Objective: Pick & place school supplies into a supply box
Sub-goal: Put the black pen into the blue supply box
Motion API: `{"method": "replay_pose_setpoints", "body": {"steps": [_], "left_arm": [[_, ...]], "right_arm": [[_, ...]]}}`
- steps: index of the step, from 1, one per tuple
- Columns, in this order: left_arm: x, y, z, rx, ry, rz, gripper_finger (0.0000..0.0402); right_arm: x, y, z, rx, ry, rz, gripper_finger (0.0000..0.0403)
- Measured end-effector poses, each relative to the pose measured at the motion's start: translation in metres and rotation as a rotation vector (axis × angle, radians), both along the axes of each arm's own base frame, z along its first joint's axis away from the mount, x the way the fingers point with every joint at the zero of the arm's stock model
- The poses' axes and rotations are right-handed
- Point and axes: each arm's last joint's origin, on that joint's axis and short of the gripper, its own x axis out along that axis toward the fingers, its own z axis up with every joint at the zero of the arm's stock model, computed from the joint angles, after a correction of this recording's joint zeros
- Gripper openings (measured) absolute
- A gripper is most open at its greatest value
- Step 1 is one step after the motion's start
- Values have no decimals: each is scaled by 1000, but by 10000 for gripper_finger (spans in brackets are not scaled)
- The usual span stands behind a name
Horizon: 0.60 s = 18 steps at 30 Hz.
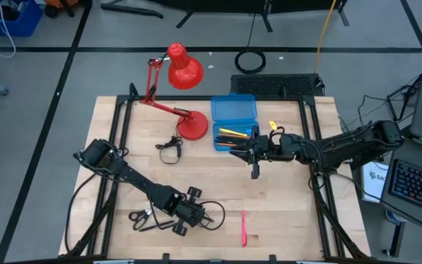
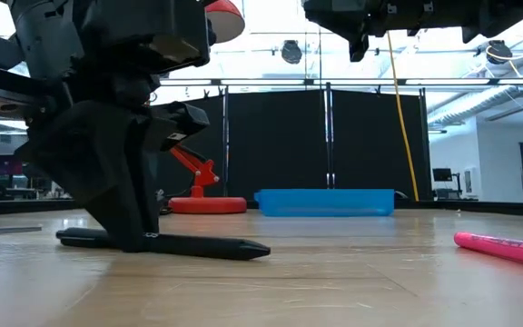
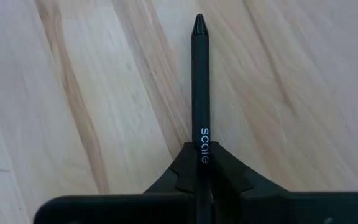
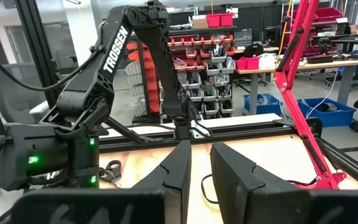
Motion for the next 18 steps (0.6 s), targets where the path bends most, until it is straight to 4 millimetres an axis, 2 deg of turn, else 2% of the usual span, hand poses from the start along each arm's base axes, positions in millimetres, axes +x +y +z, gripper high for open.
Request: {"method": "replay_pose_setpoints", "body": {"steps": [8, 18], "left_arm": [[1, 3, 5, 24, -28, 6, 17], [2, 27, 25, 105, -50, 43, 16]], "right_arm": [[0, 0, 0, 0, 1, 0, 50], [0, 0, 0, 0, 1, 0, 50]]}}
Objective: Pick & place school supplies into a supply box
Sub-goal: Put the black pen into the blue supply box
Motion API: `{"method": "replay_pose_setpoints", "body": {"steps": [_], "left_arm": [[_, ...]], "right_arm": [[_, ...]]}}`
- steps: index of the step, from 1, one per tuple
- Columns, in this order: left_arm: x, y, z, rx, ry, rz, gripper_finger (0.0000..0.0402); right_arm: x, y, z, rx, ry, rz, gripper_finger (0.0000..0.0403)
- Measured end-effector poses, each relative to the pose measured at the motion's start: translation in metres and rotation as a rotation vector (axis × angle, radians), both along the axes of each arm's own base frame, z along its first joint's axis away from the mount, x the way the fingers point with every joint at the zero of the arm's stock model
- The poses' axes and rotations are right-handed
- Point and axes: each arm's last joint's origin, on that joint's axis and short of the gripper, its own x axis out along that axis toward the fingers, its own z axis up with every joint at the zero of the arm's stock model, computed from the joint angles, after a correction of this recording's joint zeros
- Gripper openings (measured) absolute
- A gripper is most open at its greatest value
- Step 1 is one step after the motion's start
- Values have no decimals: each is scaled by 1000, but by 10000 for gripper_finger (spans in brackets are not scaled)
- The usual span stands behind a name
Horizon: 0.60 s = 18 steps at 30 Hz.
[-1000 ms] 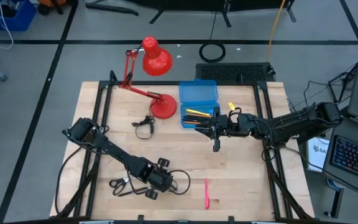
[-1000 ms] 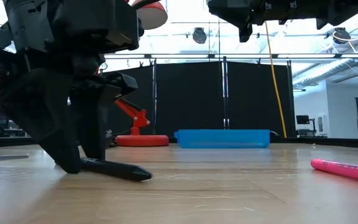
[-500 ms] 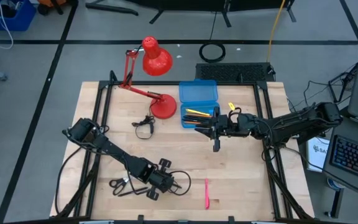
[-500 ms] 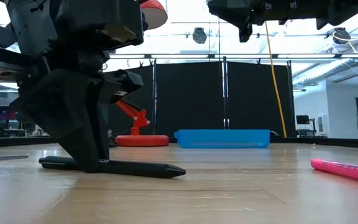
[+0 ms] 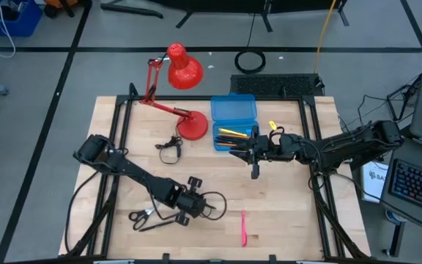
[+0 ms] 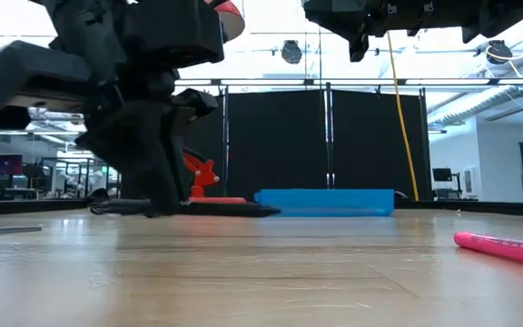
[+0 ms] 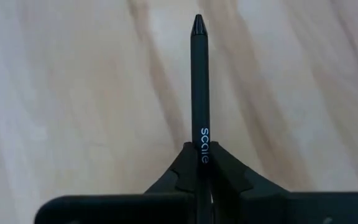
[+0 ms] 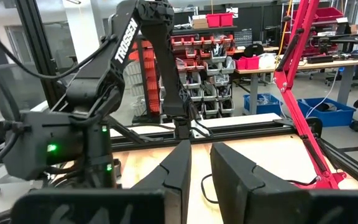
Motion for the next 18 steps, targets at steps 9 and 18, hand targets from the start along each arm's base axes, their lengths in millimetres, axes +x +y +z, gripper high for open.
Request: {"method": "replay_pose_setpoints", "body": {"steps": [9, 18], "left_arm": [[5, 30, 27, 98, -82, 28, 15], [15, 83, 51, 179, -153, 114, 2]], "right_arm": [[0, 0, 0, 0, 4, 0, 50], [0, 0, 0, -26, -1, 0, 50]]}}
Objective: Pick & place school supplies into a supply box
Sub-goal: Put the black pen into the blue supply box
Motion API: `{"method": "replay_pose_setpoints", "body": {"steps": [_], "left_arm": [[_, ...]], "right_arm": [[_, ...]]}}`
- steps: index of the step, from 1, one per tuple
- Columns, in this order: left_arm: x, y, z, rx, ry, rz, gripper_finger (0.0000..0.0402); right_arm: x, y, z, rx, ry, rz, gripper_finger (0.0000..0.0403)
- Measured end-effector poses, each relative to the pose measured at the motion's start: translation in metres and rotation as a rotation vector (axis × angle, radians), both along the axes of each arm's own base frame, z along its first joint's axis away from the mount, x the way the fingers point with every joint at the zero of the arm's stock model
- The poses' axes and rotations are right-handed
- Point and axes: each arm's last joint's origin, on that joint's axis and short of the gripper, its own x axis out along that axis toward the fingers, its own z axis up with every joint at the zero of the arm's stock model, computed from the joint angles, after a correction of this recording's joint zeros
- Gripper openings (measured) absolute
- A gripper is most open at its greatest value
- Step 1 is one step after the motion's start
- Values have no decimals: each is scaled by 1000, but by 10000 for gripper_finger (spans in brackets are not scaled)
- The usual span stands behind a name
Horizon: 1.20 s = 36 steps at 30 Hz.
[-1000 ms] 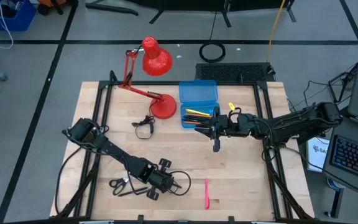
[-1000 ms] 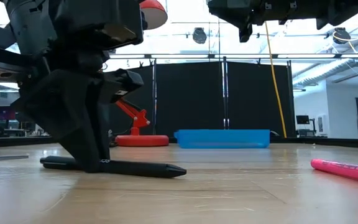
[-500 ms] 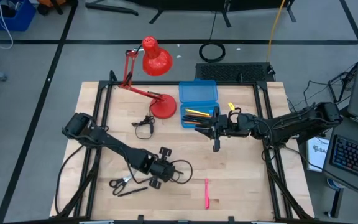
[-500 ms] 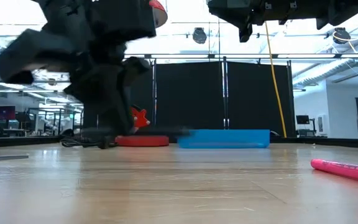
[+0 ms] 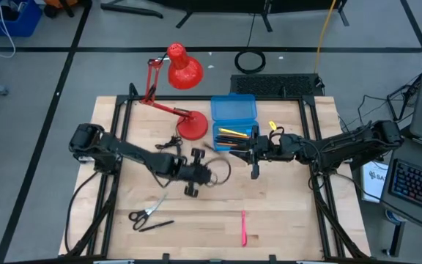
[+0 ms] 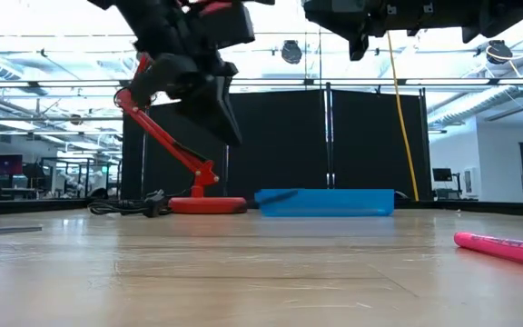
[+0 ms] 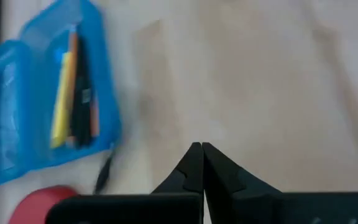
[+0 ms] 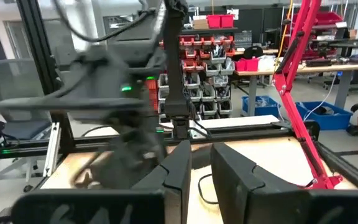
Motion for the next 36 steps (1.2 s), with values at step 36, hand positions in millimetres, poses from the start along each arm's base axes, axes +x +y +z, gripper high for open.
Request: {"method": "replay_pose_setpoints", "body": {"steps": [36], "left_arm": [[-17, 47, -34, -408, -75, 726, 42]], "right_arm": [[-1, 9, -13, 137, 133, 32, 50]]}}
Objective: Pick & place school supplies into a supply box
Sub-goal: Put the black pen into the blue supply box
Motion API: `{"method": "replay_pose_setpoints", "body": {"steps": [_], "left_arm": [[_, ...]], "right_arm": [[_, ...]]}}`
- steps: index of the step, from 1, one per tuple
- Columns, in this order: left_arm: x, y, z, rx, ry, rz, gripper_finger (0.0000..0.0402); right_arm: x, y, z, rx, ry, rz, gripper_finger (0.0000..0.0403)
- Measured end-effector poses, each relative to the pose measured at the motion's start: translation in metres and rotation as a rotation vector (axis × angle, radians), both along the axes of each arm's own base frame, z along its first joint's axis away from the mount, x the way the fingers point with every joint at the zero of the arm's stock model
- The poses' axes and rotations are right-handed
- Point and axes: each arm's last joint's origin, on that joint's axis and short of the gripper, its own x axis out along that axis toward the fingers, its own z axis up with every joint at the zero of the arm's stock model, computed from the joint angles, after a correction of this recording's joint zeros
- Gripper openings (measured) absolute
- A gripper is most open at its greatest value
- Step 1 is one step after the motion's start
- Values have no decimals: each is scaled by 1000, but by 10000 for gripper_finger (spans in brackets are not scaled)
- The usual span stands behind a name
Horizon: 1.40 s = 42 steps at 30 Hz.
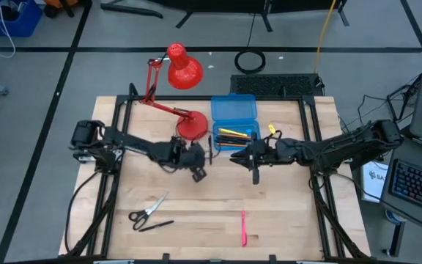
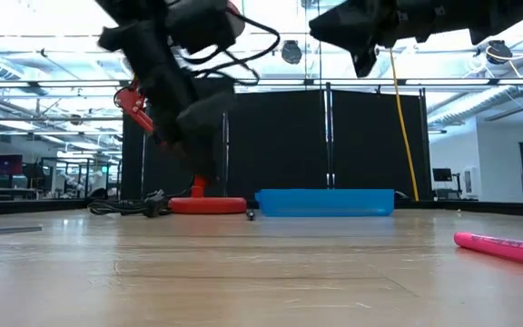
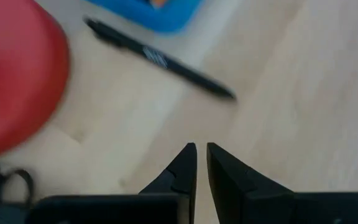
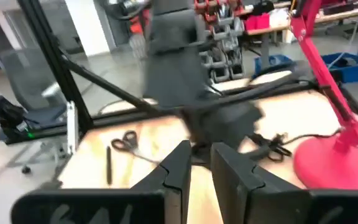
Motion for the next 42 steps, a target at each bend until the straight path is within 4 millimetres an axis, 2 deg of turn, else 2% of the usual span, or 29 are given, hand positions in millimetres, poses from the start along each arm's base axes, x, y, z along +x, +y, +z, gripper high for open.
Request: {"method": "replay_pose_setpoints", "body": {"steps": [2, 4, 6, 9, 11, 17, 19, 21, 23, 25, 28, 30, 33, 35, 38, 42], "left_arm": [[-9, -12, -9, 26, -20, -11, 42], [-20, -24, -7, 46, -102, -28, 42], [-24, -37, -5, 59, -236, -73, 42], [-46, -54, -8, 100, -337, -185, 42], [-55, -65, -1, 96, -473, -275, 42], [-102, -74, 0, 101, -619, -417, 42], [-110, -76, 3, 74, -694, -420, 42], [-124, -73, -3, 74, -700, -428, 42], [-129, -75, -3, 59, -743, -440, 42], [-140, -74, -3, 75, -769, -470, 42], [-143, -79, -1, 87, -829, -529, 42], [-150, -82, 0, 116, -855, -599, 42], [-155, -87, 6, 145, -941, -696, 42], [-162, -90, 5, 170, -968, -760, 42], [-168, -93, 10, 161, -1065, -813, 42], [-174, -94, 8, 160, -1096, -864, 42]], "right_arm": [[1, 1, -2, -58, 7, 8, 50], [6, 4, -5, -75, -9, 21, 50], [11, 6, -9, -13, -6, 21, 48], [26, 4, -16, 47, 58, -7, 38], [38, 3, -25, 86, 139, -28, 27], [90, 0, -33, 162, 254, -76, 3], [101, -1, -38, 173, 342, -96, 4], [121, -4, -33, 182, 377, -114, 3], [128, -8, -33, 184, 484, -147, 1], [143, -14, -29, 220, 521, -182, 2], [145, -23, -30, 254, 640, -242, 1], [156, -29, -26, 286, 602, -255, 1], [155, -40, -27, 329, 629, -265, 1], [166, -47, -24, 377, 555, -226, 1], [166, -58, -27, 412, 601, -253, 1], [166, -67, -32, 414, 640, -339, 1]]}}
